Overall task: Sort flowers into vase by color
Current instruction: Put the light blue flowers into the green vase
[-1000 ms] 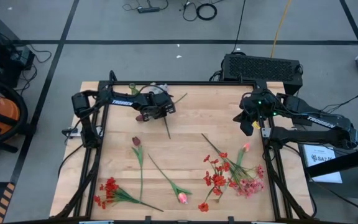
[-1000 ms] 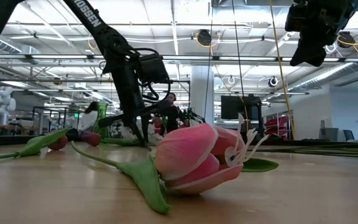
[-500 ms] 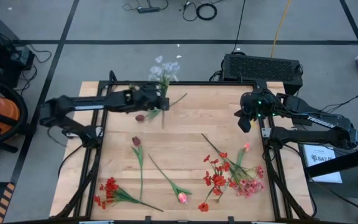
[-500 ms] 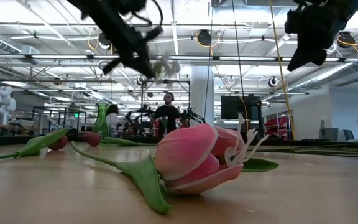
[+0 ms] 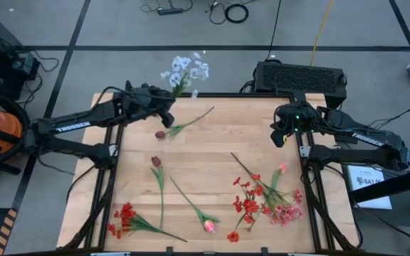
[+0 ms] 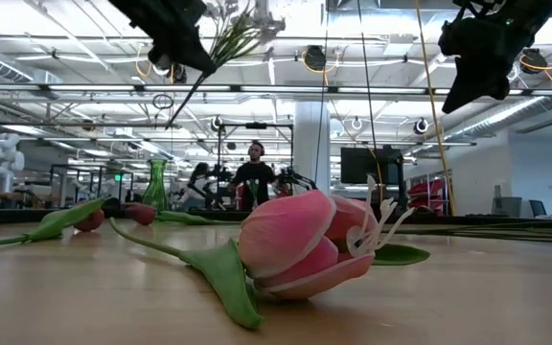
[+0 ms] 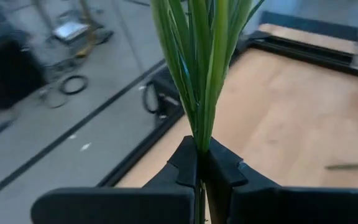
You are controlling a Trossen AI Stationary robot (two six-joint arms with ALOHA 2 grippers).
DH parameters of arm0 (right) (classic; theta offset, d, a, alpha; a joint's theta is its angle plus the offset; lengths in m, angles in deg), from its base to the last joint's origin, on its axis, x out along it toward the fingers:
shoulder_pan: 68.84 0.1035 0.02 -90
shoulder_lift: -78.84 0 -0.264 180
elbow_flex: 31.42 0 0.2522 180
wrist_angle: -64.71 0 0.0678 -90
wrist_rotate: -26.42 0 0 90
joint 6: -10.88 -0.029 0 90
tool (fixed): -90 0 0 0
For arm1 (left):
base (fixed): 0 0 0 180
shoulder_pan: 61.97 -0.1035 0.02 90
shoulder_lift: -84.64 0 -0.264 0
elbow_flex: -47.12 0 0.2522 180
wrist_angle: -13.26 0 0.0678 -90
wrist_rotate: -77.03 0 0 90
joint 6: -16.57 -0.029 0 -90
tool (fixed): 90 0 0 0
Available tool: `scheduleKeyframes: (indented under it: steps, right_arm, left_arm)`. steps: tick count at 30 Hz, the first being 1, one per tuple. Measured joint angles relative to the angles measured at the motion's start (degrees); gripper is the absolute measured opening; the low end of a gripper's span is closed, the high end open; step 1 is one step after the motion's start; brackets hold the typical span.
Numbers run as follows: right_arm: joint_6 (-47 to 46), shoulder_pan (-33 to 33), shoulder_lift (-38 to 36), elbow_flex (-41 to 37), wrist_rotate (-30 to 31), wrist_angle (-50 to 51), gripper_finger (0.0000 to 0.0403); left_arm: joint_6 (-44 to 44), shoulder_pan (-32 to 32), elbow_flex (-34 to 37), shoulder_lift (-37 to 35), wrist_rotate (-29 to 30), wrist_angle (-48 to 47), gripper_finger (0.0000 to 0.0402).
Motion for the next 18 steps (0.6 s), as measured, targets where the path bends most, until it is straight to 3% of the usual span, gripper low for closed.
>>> scheduleKeyframes:
  steps: [5, 10, 18]
  right_arm:
    - [-2.95, -0.01, 0.07, 0.0, 5.16, -0.04, 0.0]
    - [-4.07, 0.0, 0.07, 0.0, 5.21, -0.04, 0.0]
    - [-5.19, -0.02, 0.07, 0.0, 6.57, -0.06, 0.0]
  left_arm:
    - [-1.86, -6.24, 9.29, -7.57, -7.23, 11.19, 0.001]
    - [-4.31, -12.92, 19.7, -15.17, -14.72, 25.99, 0.001]
    - [-4.45, -24.17, 29.15, -19.15, -18.26, 40.07, 0.001]
